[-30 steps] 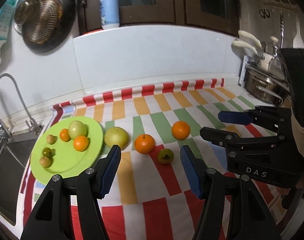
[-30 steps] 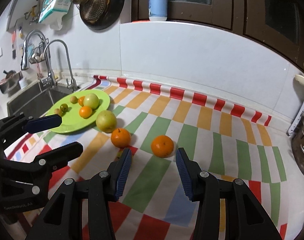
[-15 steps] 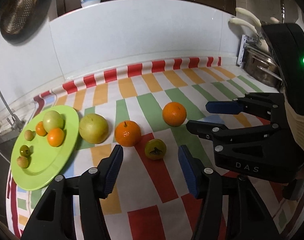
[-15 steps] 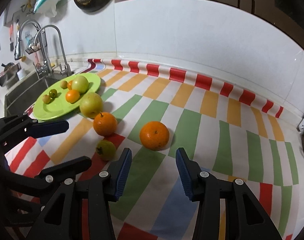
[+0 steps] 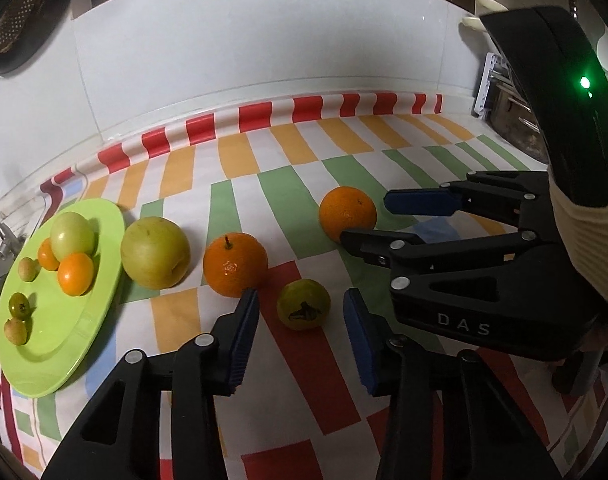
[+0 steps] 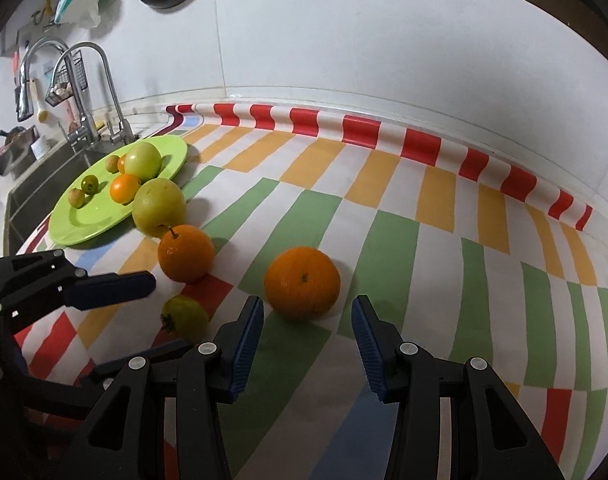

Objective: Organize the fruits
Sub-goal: 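Grasp the small green tomato with the left tool while the right tool grasps an orange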

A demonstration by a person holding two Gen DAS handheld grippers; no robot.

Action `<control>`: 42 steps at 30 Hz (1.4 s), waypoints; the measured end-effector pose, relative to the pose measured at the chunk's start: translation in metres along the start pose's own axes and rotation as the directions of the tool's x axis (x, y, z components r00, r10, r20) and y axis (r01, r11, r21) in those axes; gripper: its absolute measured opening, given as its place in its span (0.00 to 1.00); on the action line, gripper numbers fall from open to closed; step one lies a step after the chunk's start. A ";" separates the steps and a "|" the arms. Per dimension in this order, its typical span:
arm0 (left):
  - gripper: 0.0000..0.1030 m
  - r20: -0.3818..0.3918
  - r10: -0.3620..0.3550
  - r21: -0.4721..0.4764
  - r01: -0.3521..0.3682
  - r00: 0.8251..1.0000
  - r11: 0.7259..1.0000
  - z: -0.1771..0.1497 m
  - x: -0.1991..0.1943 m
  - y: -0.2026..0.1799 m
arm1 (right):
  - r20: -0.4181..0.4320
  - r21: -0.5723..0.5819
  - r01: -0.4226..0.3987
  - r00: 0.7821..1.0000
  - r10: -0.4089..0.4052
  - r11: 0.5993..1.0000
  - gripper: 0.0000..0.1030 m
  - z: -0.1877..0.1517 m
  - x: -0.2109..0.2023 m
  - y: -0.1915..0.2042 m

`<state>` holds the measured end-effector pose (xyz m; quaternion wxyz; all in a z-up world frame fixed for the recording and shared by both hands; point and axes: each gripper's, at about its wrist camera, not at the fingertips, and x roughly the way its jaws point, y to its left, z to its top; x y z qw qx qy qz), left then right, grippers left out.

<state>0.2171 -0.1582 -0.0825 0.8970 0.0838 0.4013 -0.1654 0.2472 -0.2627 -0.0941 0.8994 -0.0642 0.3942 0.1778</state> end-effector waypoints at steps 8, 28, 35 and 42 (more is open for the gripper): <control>0.29 -0.025 -0.019 -0.016 0.018 1.000 1.000 0.002 0.010 0.003 | 0.004 0.011 -0.015 1.000 0.015 1.000 0.45 0.005 0.008 0.001; 0.29 0.053 0.035 -0.047 -0.033 0.998 0.998 -0.005 -0.028 0.021 | 0.037 0.051 0.023 0.999 -0.024 0.998 0.42 0.002 -0.014 0.011; 0.29 0.067 0.033 -0.055 -0.030 0.997 0.998 -0.013 -0.042 0.025 | 0.047 0.063 0.037 0.998 -0.040 0.997 0.32 -0.002 -0.030 0.021; 0.29 0.062 0.068 -0.084 -0.063 0.996 0.994 -0.016 -0.043 0.032 | 0.005 0.104 0.025 1.000 -0.026 0.994 0.58 -0.006 -0.015 0.017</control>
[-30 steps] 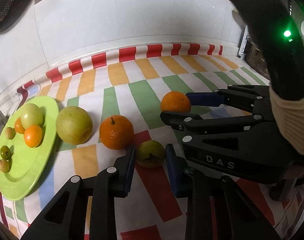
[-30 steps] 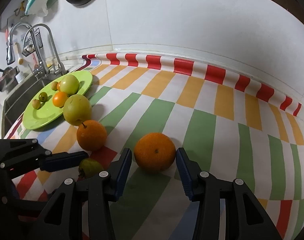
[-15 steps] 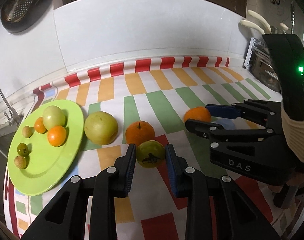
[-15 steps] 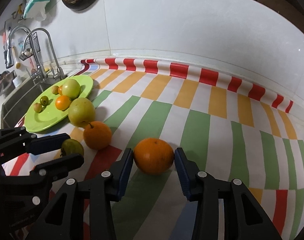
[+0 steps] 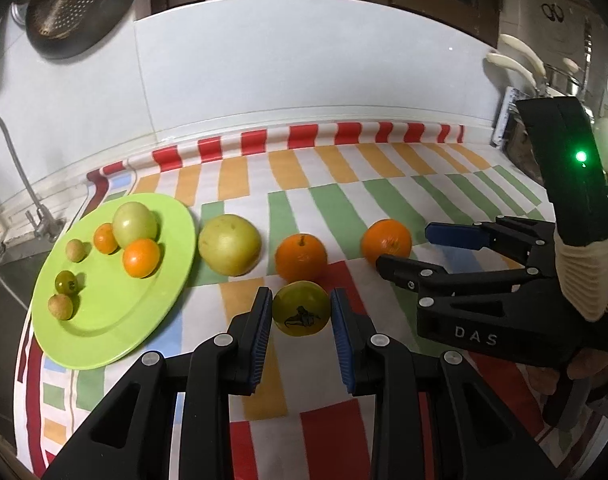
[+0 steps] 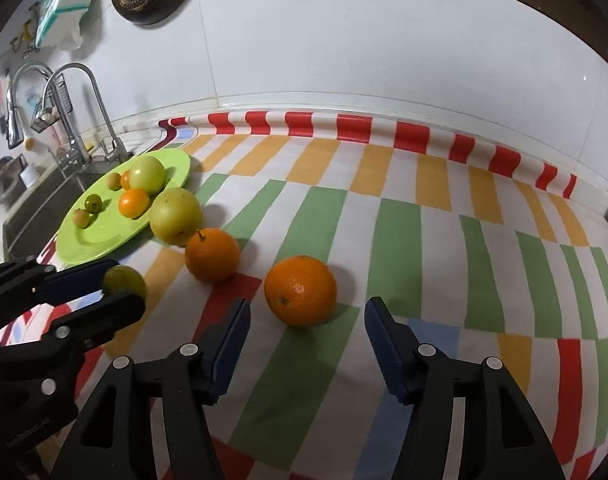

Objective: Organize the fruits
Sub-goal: 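Grasp the small green tomato with the left tool while the right tool grasps an orange, then lift the green tomato and orange and carry them over the plate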

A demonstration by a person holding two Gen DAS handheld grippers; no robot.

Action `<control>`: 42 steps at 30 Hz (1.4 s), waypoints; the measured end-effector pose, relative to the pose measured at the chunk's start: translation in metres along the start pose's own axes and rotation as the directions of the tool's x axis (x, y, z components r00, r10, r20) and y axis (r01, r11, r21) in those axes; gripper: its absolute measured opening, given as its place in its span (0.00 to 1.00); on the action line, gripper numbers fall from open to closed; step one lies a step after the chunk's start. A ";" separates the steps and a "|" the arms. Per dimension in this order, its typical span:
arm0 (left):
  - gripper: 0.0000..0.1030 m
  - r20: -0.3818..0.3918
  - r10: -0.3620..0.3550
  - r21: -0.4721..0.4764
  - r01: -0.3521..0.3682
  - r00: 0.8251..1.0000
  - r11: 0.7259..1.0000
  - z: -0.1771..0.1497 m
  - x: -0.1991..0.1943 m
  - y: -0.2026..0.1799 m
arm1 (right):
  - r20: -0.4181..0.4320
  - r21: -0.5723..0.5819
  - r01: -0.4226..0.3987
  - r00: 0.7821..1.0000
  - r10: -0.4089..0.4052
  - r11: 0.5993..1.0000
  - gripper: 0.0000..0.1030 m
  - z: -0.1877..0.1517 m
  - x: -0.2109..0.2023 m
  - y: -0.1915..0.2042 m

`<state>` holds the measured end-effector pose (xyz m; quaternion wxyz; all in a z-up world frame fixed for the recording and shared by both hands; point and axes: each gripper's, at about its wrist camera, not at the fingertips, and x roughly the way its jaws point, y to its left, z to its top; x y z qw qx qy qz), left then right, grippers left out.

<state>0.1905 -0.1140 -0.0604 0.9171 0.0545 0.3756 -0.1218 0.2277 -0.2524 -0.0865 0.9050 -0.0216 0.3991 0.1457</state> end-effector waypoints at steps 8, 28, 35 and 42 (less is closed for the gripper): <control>0.29 -0.013 0.028 -0.015 -0.028 1.000 0.999 0.004 0.011 0.010 | 0.002 -0.053 0.007 1.000 -0.007 0.999 0.58 0.011 0.024 0.008; 0.29 0.030 0.019 -0.038 -0.018 0.999 0.999 0.009 -0.001 0.019 | 0.033 -0.046 0.041 0.999 -0.039 0.998 0.42 0.012 -0.002 0.016; 0.29 0.067 0.010 -0.026 -0.009 0.998 1.000 0.006 -0.026 0.021 | 0.075 -0.010 0.055 0.996 -0.054 0.998 0.42 0.011 -0.034 0.026; 0.29 0.090 0.008 -0.034 -0.005 0.996 0.999 0.002 -0.048 0.032 | 0.116 0.006 0.061 0.991 -0.061 0.998 0.42 0.007 -0.061 0.043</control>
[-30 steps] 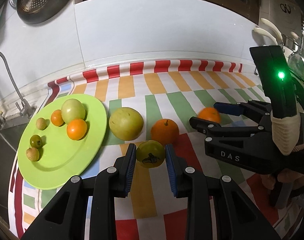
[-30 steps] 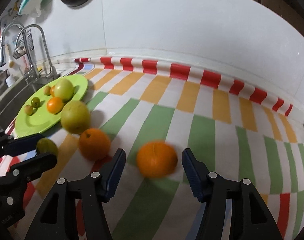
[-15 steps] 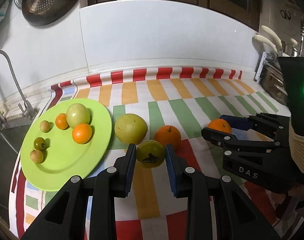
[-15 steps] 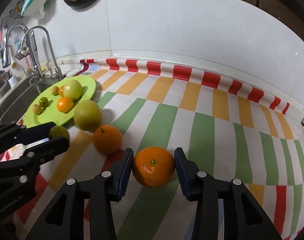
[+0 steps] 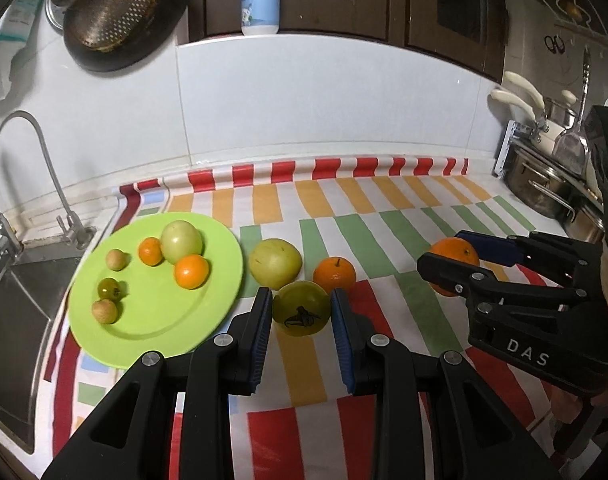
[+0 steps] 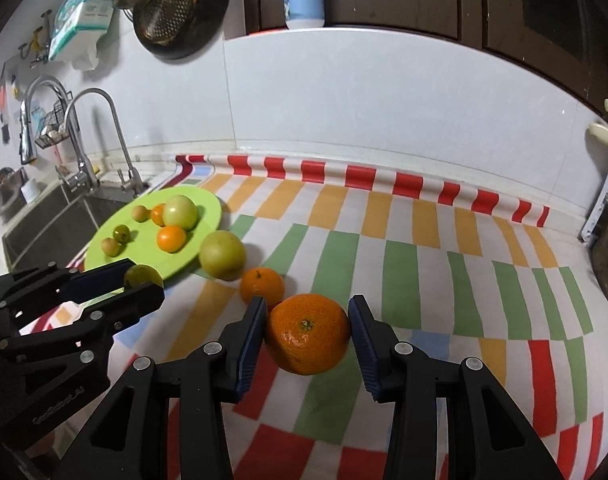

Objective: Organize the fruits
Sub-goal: 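Lift the green tomato and orange and carry them over the plate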

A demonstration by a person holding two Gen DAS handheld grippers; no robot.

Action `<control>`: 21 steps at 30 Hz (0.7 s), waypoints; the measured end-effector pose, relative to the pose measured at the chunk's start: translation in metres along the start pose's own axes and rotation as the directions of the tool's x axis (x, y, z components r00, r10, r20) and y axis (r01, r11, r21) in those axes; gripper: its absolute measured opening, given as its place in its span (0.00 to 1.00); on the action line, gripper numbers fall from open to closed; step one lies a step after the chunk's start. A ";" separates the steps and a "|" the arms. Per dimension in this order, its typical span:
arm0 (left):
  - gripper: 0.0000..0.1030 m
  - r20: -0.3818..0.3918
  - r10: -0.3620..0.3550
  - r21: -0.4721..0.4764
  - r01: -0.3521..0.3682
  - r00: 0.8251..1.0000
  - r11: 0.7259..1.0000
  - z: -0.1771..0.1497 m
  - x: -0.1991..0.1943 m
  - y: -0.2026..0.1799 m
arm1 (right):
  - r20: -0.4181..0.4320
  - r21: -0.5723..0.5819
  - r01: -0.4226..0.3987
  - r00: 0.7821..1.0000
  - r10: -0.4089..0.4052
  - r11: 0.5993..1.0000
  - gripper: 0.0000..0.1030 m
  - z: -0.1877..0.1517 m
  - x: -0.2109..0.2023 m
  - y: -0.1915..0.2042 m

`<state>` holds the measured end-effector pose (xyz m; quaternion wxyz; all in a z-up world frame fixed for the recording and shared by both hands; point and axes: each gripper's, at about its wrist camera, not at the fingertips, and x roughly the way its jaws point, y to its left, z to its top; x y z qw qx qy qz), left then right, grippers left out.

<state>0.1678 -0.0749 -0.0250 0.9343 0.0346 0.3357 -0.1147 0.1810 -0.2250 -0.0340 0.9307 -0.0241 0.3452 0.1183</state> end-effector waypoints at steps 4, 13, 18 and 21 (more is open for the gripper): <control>0.29 0.017 0.001 -0.003 -0.001 1.000 1.000 -0.001 -0.014 0.008 | 0.021 -0.003 -0.002 1.000 0.002 1.000 0.42 0.001 -0.012 0.012; 0.29 0.051 0.012 0.002 -0.012 0.999 1.000 -0.002 -0.039 0.029 | 0.061 -0.009 -0.023 0.998 0.023 1.000 0.42 0.007 -0.028 0.041; 0.29 0.072 0.021 0.002 -0.021 0.997 1.000 -0.001 -0.050 0.045 | 0.085 -0.017 -0.037 0.996 0.038 0.999 0.42 0.015 -0.033 0.060; 0.29 0.078 0.027 0.000 -0.027 0.997 1.000 -0.001 -0.055 0.058 | 0.096 -0.022 -0.045 0.994 0.047 0.999 0.42 0.019 -0.034 0.072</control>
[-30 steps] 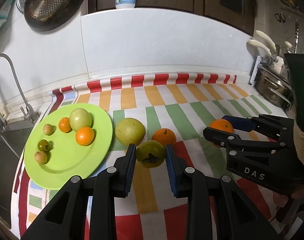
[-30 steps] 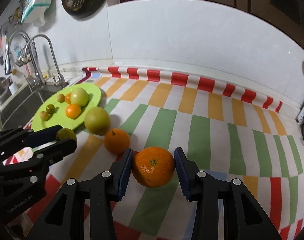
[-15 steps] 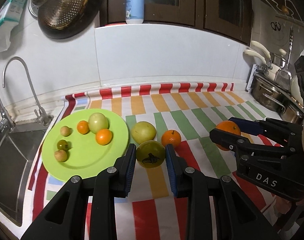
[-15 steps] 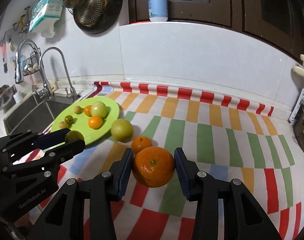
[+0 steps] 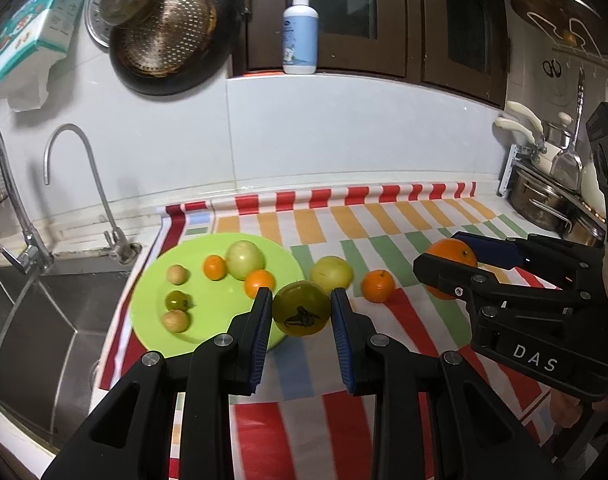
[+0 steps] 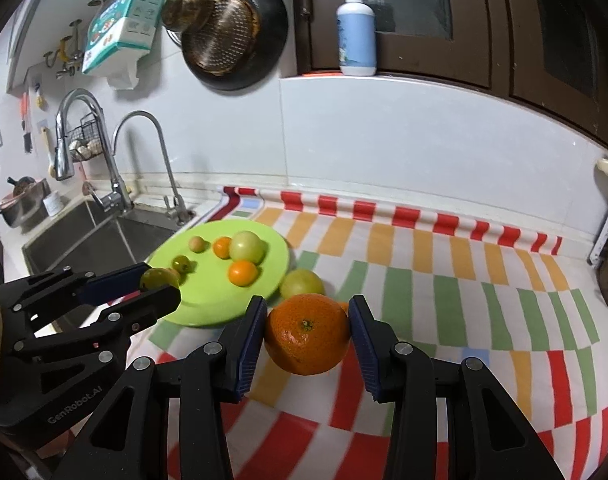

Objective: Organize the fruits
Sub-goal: 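Lift the green tomato and orange and carry them over the plate, then lower the tomato and orange onto the plate and open both tools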

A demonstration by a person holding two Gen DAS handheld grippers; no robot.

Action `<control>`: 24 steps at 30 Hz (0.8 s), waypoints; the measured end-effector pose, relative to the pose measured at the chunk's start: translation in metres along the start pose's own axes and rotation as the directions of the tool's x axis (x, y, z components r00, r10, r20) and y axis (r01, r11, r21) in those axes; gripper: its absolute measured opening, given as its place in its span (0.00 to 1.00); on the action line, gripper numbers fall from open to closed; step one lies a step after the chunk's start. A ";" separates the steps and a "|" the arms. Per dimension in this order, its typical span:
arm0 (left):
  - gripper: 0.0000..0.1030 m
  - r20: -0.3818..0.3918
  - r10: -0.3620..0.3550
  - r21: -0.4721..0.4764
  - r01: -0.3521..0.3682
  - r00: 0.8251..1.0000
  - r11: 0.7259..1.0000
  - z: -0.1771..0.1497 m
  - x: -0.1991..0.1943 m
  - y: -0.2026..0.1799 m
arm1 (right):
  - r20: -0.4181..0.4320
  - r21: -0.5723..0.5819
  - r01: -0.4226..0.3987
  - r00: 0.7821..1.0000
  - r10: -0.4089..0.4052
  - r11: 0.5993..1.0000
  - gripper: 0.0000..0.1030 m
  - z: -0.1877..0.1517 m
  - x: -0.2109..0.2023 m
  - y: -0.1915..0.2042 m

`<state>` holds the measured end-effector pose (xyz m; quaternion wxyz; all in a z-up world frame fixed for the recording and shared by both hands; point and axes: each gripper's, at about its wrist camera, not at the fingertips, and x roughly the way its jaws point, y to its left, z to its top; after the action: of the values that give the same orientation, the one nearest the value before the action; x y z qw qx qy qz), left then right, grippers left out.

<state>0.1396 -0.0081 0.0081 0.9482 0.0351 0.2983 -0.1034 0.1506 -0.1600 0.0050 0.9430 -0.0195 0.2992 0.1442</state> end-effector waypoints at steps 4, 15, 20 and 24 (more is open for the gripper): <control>0.29 -0.001 0.006 -0.001 -0.006 1.000 1.000 -0.001 -0.003 0.017 | 0.004 -0.002 -0.011 1.000 0.011 1.000 0.42 0.004 0.004 0.017; 0.29 -0.031 0.016 -0.003 -0.016 0.999 1.000 -0.009 0.004 0.065 | -0.029 -0.007 -0.035 0.999 0.035 0.999 0.42 0.009 0.032 0.060; 0.29 -0.048 0.016 0.005 -0.016 0.999 1.000 -0.011 0.014 0.087 | -0.049 -0.006 -0.038 0.998 0.037 0.999 0.42 0.012 0.050 0.076; 0.29 -0.059 0.017 0.015 -0.016 0.998 1.000 -0.011 0.025 0.103 | -0.076 -0.002 -0.040 0.996 0.040 0.999 0.42 0.014 0.068 0.086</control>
<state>0.1756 0.0900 -0.0151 0.9394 0.0476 0.3254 -0.0966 0.1868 -0.0584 -0.0178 0.9279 -0.0208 0.3348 0.1627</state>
